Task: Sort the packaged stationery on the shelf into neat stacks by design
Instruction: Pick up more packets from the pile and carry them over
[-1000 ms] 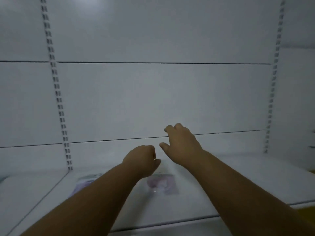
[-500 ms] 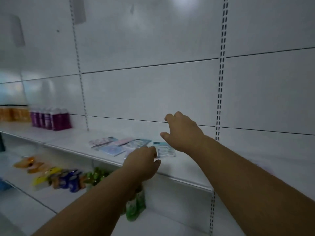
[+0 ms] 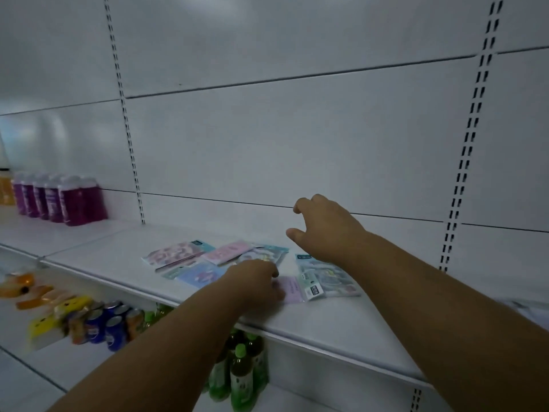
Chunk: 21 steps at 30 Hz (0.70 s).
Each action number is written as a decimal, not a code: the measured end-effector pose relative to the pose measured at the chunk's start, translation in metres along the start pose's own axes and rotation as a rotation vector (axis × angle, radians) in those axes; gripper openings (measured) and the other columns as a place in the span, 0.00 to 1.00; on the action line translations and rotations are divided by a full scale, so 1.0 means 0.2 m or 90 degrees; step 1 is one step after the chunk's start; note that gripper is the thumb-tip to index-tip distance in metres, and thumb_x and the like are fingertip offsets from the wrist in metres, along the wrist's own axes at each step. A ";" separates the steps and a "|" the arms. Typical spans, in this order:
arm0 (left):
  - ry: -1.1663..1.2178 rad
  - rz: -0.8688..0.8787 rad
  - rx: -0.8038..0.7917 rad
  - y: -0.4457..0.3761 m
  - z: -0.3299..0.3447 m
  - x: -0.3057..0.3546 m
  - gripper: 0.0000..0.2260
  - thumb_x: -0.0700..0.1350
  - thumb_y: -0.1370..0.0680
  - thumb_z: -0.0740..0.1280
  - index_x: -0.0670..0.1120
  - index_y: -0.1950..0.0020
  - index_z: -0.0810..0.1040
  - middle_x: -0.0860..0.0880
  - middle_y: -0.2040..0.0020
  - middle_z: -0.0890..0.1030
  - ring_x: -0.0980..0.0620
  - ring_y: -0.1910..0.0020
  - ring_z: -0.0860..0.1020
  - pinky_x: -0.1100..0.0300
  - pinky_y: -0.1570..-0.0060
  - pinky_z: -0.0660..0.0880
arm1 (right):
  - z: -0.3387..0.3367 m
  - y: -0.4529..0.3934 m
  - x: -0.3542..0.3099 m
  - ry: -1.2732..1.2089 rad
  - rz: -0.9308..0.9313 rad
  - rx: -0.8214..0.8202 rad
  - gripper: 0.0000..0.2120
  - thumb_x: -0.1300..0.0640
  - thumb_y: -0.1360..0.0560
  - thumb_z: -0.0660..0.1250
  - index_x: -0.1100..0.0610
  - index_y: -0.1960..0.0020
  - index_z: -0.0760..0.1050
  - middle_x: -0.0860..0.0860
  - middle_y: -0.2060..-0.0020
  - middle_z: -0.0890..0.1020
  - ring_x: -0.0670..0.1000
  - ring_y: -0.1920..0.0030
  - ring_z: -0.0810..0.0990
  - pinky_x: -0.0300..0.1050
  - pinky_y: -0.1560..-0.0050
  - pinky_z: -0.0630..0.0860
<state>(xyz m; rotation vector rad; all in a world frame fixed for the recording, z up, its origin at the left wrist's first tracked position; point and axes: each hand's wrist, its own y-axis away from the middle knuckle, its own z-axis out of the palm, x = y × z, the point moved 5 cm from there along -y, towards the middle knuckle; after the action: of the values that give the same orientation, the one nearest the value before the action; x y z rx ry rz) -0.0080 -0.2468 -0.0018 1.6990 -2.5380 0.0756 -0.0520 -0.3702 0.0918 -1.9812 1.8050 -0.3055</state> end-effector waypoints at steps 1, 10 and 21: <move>-0.009 0.009 -0.016 -0.03 0.00 -0.01 0.24 0.58 0.24 0.65 0.54 0.29 0.72 0.50 0.36 0.79 0.49 0.39 0.77 0.53 0.36 0.73 | 0.03 -0.02 0.00 0.001 0.007 -0.010 0.22 0.44 0.25 0.63 0.54 0.36 0.69 0.54 0.42 0.74 0.56 0.44 0.75 0.52 0.45 0.75; 0.116 0.054 -0.052 -0.14 -0.05 -0.07 0.18 0.59 0.31 0.75 0.48 0.50 0.77 0.50 0.58 0.84 0.54 0.63 0.83 0.62 0.67 0.77 | 0.13 -0.08 0.09 0.022 0.151 -0.008 0.22 0.45 0.24 0.64 0.53 0.34 0.69 0.54 0.41 0.74 0.56 0.42 0.75 0.52 0.42 0.74; 0.855 0.126 0.092 -0.12 -0.24 -0.40 0.03 0.42 0.20 0.64 0.47 0.48 0.76 0.42 0.52 0.84 0.39 0.55 0.84 0.40 0.57 0.82 | 0.41 0.11 0.20 0.112 0.454 -0.172 0.18 0.41 0.31 0.65 0.53 0.50 0.73 0.54 0.46 0.80 0.56 0.49 0.77 0.46 0.51 0.73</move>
<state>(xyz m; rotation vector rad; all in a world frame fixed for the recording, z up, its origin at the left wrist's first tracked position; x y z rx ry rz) 0.0473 -0.1775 0.0376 0.8262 -1.6052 1.0199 -0.0300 -0.3971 0.0054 -1.3520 2.6310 -0.0028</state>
